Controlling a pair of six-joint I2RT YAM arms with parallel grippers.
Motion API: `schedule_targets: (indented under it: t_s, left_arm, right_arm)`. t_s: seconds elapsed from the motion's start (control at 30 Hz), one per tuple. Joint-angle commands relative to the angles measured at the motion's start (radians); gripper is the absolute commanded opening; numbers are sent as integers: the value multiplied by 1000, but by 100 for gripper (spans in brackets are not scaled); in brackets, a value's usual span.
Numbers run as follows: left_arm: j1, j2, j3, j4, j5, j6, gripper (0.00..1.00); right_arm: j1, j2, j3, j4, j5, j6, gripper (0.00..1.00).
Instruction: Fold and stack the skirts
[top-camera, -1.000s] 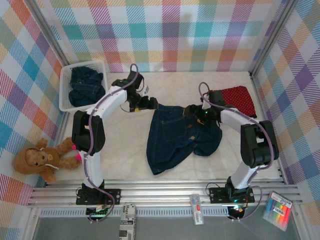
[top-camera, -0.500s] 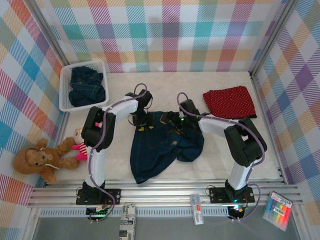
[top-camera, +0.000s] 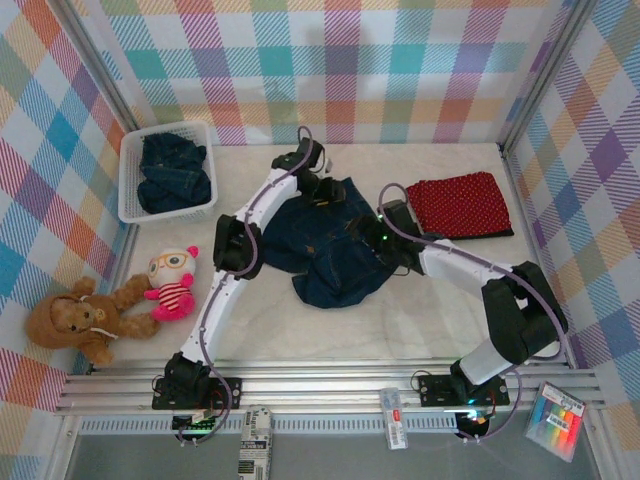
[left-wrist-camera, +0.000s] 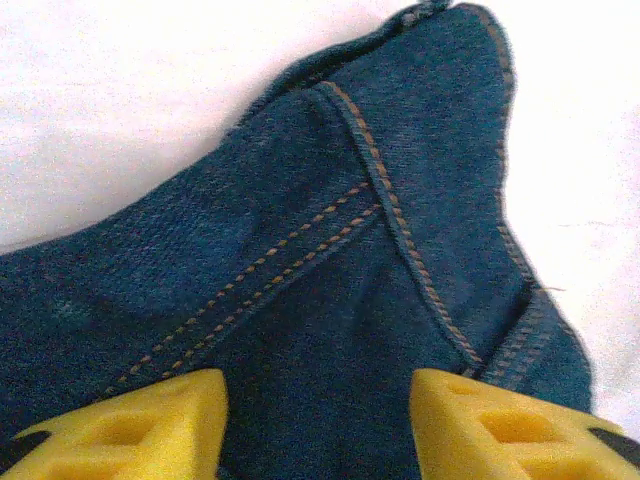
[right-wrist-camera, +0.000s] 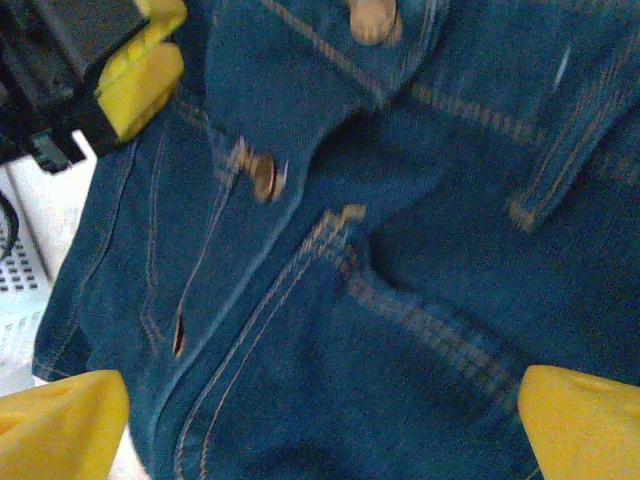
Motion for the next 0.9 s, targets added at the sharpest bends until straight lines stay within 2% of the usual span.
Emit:
schedule_targets:
  t_s: [0.0,0.1,0.2,0.3,0.4,0.63,0.87]
  left_arm:
    - [-24,-42,44,-100,92,49,59]
    - [-15,-207,-72,-99,78,79,71]
    - [2,-417,-307,-16,40,72,84]
    - [28,-619,-570,105,-7,26,94]
    - [65,-778,-790,189,-69,-33,100]
    - [172,-1052,-1191,325,-218,-178,100]
    - [290,-1206,-1422,397,-287,-312,100]
  right_arm:
    - [-95,-18,17,2,-64,-221,99]
    - [-157,60,110,-47,-160,-427,95]
    - [-174,174,241,-138,-179,-590,90]
    - [-180,284,352,-156,-213,-688,83]
    - [-184,408,494,-217,-242,-753,77]
    - [-194,672,841,-391,-251,-827,72]
    - [-218,870,1123,-503,-328,-859,68]
